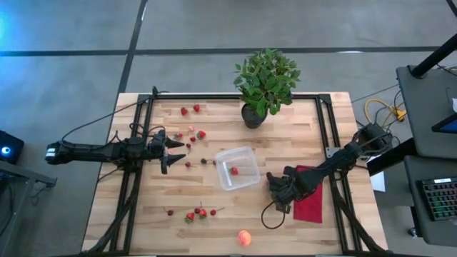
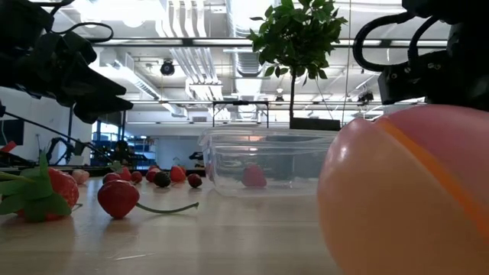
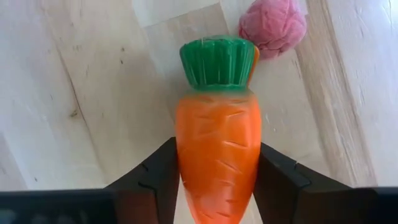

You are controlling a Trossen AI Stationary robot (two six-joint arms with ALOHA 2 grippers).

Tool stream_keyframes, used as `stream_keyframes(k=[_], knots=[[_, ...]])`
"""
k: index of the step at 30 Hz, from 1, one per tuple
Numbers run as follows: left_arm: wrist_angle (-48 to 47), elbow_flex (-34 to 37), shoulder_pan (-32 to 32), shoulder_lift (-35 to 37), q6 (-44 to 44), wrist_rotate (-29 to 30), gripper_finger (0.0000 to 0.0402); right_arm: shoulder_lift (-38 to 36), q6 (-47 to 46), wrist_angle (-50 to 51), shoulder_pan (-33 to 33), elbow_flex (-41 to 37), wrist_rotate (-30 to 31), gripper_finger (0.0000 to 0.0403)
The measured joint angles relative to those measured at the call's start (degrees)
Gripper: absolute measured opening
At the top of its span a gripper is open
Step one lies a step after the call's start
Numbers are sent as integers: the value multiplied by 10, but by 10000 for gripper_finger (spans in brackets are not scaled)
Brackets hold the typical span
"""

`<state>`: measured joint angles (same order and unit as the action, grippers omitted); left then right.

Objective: Pick and placing Produce into tupperware
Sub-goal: Put the orange carrot into the transparent bin

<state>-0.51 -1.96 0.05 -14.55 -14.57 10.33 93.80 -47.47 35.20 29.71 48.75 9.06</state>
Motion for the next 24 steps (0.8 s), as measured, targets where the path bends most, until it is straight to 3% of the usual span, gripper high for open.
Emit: stream_keyframes(k=[8,14,20,24], knots=[[0,0,0,0,0,0,238,-26,-17,1,-1,60,3,183],[0,0,0,0,0,0,238,-47,24,6,-17,154,78,183],[0,0,0,0,0,0,238,-18,107,6,-98,227,110,171],[0,0,0,0,0,0,238,16,135,-3,-171,251,74,167]])
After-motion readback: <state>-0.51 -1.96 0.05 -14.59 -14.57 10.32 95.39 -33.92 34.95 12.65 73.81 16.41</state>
